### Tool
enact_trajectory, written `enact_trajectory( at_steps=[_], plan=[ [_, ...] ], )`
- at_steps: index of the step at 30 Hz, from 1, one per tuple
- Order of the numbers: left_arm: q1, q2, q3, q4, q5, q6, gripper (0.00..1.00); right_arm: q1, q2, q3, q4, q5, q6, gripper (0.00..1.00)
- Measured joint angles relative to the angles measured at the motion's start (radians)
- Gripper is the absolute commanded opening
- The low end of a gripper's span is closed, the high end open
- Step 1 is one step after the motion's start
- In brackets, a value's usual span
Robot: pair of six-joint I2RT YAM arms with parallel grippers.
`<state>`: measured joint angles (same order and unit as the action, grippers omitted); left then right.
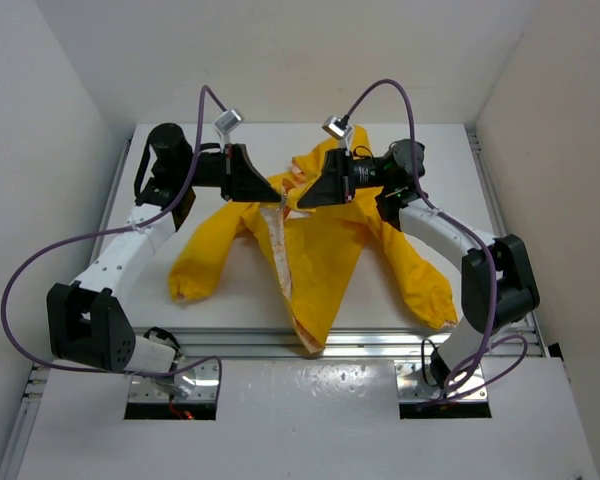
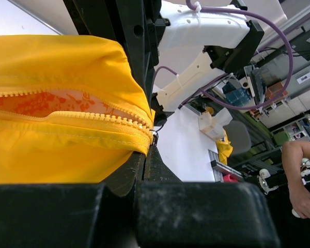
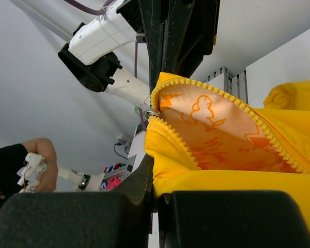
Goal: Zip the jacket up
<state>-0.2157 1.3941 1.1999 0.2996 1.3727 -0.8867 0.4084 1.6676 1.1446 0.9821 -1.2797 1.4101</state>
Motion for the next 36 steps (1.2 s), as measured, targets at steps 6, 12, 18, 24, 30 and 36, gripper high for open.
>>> enact_trajectory(
  at_steps=[6,12,18,24,30,36],
  plan=[
    [-0.005,0.000,0.002,-0.024,0.000,0.015,0.00,0.000,0.000,0.000,-0.044,-0.020,-0.047,0.00],
    [-0.026,0.000,0.021,-0.126,-0.012,0.092,0.00,0.000,0.000,0.000,-0.093,-0.063,-0.096,0.00],
    [-0.048,-0.001,0.036,-0.249,-0.070,0.198,0.00,0.000,0.000,0.005,-0.117,-0.113,-0.117,0.00],
    [-0.056,-0.007,0.037,-0.319,-0.127,0.254,0.00,0.000,0.008,0.019,-0.031,-0.154,-0.047,0.02],
    [-0.067,-0.076,-0.024,-0.255,-0.185,0.243,0.00,-0.002,0.088,0.073,0.202,-0.199,0.232,0.38],
    [-0.067,-0.095,-0.070,-0.183,-0.209,0.194,0.00,-0.046,0.092,0.087,0.245,-0.218,0.308,0.63]
  ],
)
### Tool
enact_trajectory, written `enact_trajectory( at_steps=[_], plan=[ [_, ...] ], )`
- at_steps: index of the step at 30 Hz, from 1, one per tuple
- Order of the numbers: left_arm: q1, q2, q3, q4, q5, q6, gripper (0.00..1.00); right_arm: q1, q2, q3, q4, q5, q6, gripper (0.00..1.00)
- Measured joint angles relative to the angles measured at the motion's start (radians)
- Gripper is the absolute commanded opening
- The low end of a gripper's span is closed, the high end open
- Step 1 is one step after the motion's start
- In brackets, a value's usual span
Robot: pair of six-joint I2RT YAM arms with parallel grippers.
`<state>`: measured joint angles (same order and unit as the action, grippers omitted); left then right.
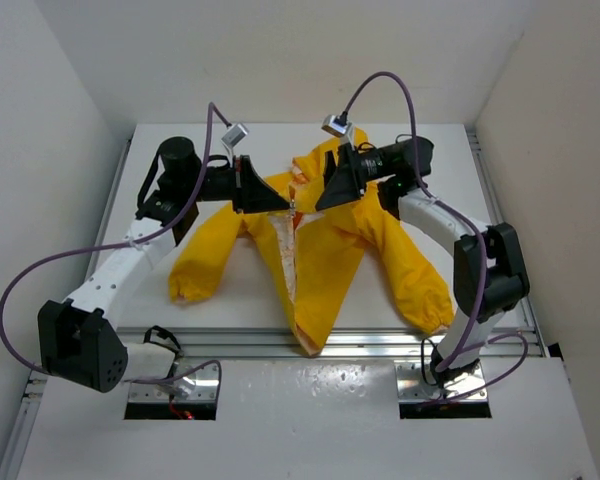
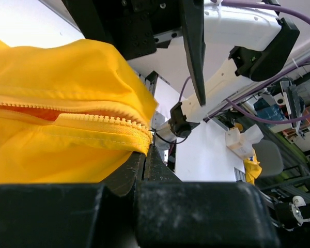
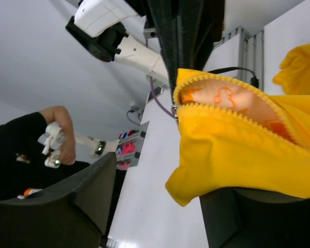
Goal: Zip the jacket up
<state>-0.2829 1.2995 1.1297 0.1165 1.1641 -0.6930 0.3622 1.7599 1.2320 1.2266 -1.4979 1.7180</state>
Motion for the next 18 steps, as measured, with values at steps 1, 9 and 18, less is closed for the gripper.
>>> enact_trajectory(
  at_steps=[1,9,18],
  plan=[
    [0.000,0.000,-0.002,0.007,-0.003,-0.004,0.00,-0.011,-0.001,0.000,-0.007,0.002,-0.014,0.63],
    [-0.006,0.000,-0.003,0.030,-0.016,-0.022,0.00,-0.091,-0.211,0.014,-1.051,0.205,-0.693,0.64],
    [-0.006,-0.004,-0.011,0.039,-0.037,-0.027,0.00,-0.093,-0.509,-0.034,-1.627,0.482,-1.109,0.60]
  ],
)
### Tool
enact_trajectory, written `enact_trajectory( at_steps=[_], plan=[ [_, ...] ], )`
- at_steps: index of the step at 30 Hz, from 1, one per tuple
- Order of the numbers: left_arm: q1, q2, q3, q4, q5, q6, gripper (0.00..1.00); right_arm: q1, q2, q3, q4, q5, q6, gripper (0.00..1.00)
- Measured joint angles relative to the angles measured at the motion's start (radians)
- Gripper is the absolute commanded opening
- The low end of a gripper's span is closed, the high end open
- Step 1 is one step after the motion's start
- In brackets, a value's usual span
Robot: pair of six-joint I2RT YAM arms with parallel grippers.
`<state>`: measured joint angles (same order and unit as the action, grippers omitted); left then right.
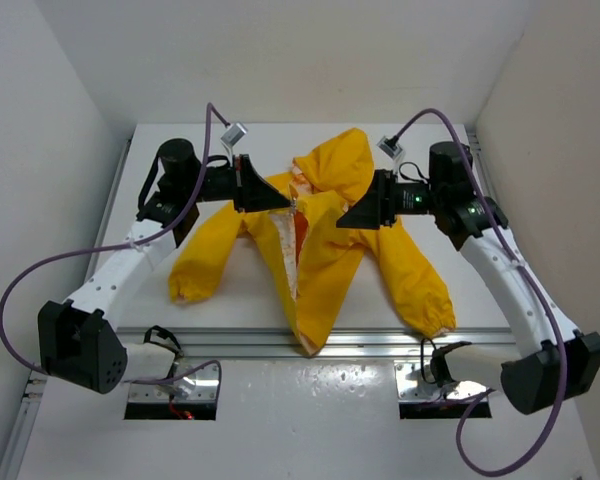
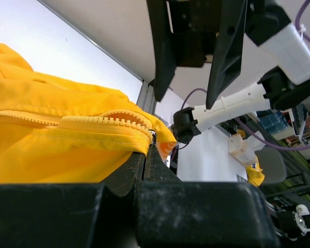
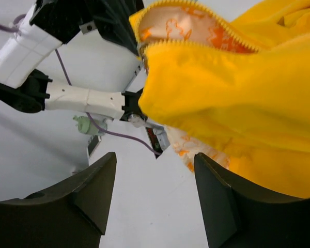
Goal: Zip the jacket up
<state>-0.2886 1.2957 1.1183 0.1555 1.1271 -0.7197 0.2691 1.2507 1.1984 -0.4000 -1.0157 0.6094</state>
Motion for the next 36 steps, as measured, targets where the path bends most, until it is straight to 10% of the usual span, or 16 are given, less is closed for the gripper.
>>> enact_trajectory(
  at_steps=[11,22,36],
  plan=[
    [0.001,-0.004,-0.045,0.094,-0.053,-0.094,0.00,0.029,-0.049,-0.262,0.360,0.053,0.360,0.32],
    [0.009,-0.017,-0.068,0.128,-0.196,-0.151,0.00,0.113,0.007,-0.262,0.790,0.179,0.803,0.64],
    [0.006,-0.023,-0.069,0.150,-0.220,-0.158,0.00,0.113,0.074,-0.155,0.500,0.280,0.623,0.61]
  ],
)
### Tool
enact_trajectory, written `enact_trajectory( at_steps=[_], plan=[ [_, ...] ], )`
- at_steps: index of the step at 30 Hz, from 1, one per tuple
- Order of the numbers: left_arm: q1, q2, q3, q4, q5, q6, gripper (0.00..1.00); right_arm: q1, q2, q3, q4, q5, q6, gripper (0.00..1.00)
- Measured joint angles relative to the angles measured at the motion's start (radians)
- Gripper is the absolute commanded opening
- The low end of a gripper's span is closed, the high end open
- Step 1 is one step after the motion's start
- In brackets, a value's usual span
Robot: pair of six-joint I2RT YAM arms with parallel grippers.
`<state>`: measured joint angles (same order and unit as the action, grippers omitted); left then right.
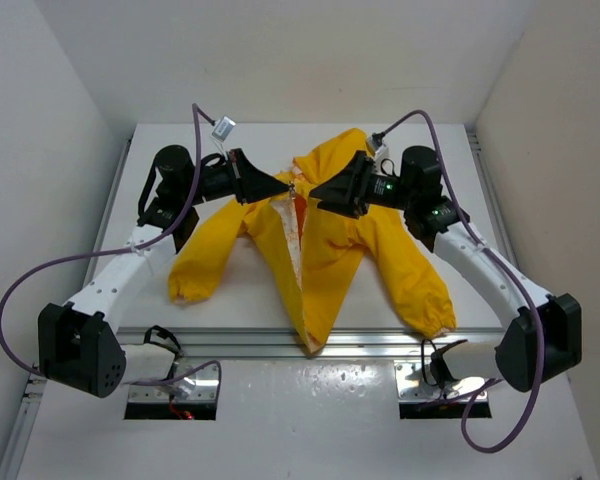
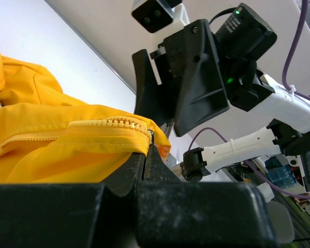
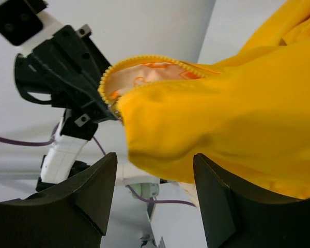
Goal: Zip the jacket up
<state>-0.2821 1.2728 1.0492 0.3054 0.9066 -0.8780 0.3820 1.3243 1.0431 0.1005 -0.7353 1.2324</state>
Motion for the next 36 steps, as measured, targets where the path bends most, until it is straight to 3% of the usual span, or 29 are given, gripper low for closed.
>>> enact_trajectory(
  at_steps=[6,12,25,29,36],
  plan=[
    [-0.005,0.000,0.000,-0.001,0.005,0.010,0.00,0.000,0.029,0.000,0.005,0.009,-0.016,0.62],
    [-0.007,0.000,0.000,-0.002,0.009,0.014,0.00,0.001,0.069,0.000,0.127,-0.001,0.037,0.64],
    [-0.007,0.000,0.000,-0.001,0.010,0.020,0.00,0.026,0.117,0.000,0.300,-0.029,0.119,0.36],
    [-0.007,0.000,0.000,-0.001,0.013,0.021,0.00,0.026,0.126,-0.001,0.326,-0.032,0.128,0.22],
    [-0.007,0.000,0.000,0.010,0.026,0.014,0.00,0.029,0.142,-0.001,0.352,-0.038,0.129,0.05]
  ],
)
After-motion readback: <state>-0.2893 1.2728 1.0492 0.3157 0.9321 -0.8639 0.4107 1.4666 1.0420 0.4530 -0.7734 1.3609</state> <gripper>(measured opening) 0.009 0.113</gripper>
